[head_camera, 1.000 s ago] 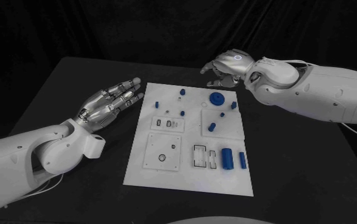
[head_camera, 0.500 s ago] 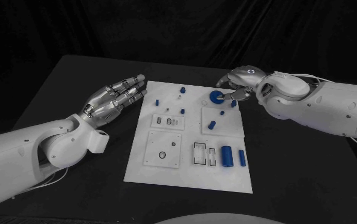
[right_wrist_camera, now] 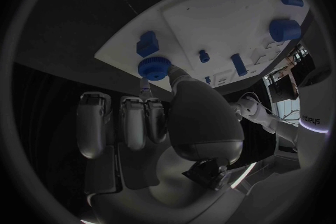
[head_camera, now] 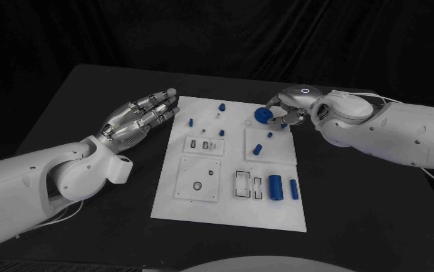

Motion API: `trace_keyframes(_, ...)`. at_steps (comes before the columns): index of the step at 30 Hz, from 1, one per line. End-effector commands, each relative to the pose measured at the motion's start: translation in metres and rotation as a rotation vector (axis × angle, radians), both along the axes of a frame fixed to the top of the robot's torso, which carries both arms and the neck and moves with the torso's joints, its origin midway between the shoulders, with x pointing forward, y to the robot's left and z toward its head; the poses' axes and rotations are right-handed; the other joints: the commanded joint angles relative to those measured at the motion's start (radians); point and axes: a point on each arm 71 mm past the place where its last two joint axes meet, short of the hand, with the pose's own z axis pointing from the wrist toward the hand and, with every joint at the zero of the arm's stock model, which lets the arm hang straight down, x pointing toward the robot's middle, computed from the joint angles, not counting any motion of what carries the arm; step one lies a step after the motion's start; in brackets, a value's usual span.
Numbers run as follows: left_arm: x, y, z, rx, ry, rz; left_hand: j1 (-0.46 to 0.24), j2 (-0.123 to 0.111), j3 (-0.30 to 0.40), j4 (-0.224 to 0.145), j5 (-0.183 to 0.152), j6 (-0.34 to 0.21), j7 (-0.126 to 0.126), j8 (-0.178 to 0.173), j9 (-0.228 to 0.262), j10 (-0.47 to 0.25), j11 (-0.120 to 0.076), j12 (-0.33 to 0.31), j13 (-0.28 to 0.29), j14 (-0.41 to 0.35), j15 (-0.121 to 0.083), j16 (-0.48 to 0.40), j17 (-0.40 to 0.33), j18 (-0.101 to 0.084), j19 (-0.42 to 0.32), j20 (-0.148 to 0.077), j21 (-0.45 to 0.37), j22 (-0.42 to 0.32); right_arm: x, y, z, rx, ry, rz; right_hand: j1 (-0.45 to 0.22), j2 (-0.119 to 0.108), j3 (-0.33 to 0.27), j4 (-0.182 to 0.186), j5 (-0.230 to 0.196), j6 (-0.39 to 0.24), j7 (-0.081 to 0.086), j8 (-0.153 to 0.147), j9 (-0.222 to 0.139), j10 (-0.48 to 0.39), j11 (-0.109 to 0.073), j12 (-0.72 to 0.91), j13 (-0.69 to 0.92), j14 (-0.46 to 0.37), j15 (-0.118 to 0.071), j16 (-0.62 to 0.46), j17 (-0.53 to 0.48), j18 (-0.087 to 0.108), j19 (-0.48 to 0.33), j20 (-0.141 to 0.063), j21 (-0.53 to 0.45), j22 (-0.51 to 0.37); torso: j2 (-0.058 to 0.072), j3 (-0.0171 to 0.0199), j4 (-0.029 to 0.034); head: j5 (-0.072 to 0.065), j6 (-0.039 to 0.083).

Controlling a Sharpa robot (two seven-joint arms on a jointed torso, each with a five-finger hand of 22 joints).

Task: Assemble the parts on the task board

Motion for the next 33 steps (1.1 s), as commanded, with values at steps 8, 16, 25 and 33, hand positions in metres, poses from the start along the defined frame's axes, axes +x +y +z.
trace_keyframes(8, -0.0009, 0.0010, 0.0013, -0.010, -0.004, -0.012, -0.001, -0.004, 0.008, 0.000, -0.002, -0.002, 0.005, 0.003, 0.001, -0.002, 0.006, 0.002, 0.000, -0.001, 0.005, 0.003, 0.001, 0.011, -0.002, 0.005, 0.004, 0.001, -0.0008, -0.0012, 0.0020, 0.039, -0.056, -0.005, 0.038, 0.003, 0.018, -0.021, 0.048, -0.052, -0.003, -0.009, 0.009, 0.105, 0.000, 0.003, 0.263, 0.105, 0.004, 0.003, 0.263, -0.010, 0.043, 0.004, -0.011, 0.187, -0.001, -0.0012, -0.0006, 0.002, -0.002)
trace_keyframes(16, -0.0004, 0.0007, 0.0010, -0.010, -0.003, -0.014, -0.001, -0.004, 0.008, 0.000, -0.002, -0.002, 0.005, 0.003, 0.001, -0.002, 0.006, 0.002, 0.000, -0.001, 0.005, 0.003, 0.001, 0.011, -0.002, 0.005, 0.004, 0.001, -0.0020, 0.0004, 0.0035, 0.054, -0.077, 0.002, 0.050, 0.007, 0.024, -0.033, 0.051, -0.045, -0.001, 0.028, 0.029, 0.105, 0.000, 0.003, 0.263, 0.105, 0.004, 0.003, 0.263, -0.011, 0.045, 0.003, -0.010, 0.190, -0.001, -0.0006, 0.0007, 0.002, -0.003)
trace_keyframes(25, 0.0004, 0.0009, 0.0004, -0.008, 0.000, -0.016, -0.001, -0.004, 0.008, 0.000, -0.002, -0.002, 0.005, 0.003, 0.001, -0.002, 0.006, 0.002, 0.000, -0.001, 0.005, 0.003, 0.001, 0.011, -0.002, 0.005, 0.004, 0.001, -0.0003, 0.0014, 0.0032, 0.054, -0.080, -0.012, 0.050, 0.009, 0.014, -0.048, 0.023, -0.105, 0.002, 0.155, 0.115, 0.105, 0.002, 0.003, 0.263, 0.105, 0.006, 0.003, 0.263, -0.010, 0.045, 0.005, -0.014, 0.191, -0.001, -0.0005, 0.0004, -0.001, -0.003)
trace_keyframes(33, 0.0005, -0.0001, 0.0002, -0.009, 0.001, -0.021, -0.002, -0.003, 0.012, -0.001, -0.003, -0.002, 0.006, 0.003, 0.000, -0.003, 0.007, 0.003, 0.000, -0.001, 0.006, 0.003, 0.001, 0.011, -0.002, 0.006, 0.004, 0.001, 0.0043, 0.0014, -0.0038, 0.018, -0.032, -0.046, 0.037, 0.006, 0.005, -0.043, -0.018, -0.143, 0.004, 0.192, 0.136, 0.105, 0.004, 0.003, 0.263, 0.105, 0.007, 0.003, 0.263, -0.010, 0.044, 0.006, -0.018, 0.190, -0.001, -0.0003, -0.0003, 0.000, -0.005)
